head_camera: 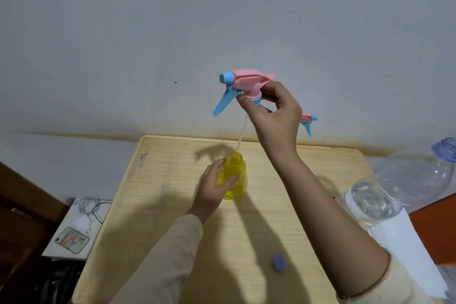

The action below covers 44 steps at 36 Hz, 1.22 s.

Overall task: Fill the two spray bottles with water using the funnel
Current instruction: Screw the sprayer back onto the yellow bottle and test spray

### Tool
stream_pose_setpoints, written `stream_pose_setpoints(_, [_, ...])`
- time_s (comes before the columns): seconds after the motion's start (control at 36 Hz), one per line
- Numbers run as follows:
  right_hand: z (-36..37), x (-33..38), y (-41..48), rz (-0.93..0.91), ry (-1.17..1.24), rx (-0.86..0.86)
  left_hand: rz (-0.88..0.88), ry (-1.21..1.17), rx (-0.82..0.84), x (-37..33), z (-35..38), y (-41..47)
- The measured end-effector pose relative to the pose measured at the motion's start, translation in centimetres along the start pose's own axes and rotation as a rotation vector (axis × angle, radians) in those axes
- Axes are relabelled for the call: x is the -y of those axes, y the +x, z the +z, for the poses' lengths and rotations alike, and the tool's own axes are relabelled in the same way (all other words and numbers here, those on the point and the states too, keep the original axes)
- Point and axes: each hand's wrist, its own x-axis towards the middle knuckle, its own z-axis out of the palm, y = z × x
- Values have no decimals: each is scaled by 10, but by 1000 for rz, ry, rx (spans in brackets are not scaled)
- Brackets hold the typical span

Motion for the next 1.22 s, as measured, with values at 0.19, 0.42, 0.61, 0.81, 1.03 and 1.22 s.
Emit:
stream_pose_setpoints(0.19, [7,-36,-19,109,-33,67,-7,-31,-9,2,1,0])
stream_pose_setpoints(0.42, [8,-104,-51,260,-104,180,64,-23,-101,1,8,-4])
stream_pose_setpoints(0.61, [5,-134,-70,252,-69,238,171,-51,-181,8,19,-11])
stream_pose_setpoints(0.81, [4,-147,-70,182,-72,221,103,137,-66,55,35,3])
stream_pose_setpoints(1.03, [14,-159,-47,142,-164,193,283,267,-81,44,40,13])
stream_pose_setpoints(1.22, [9,-150,-38,339,-42,230,371,321,38,33,36,11])
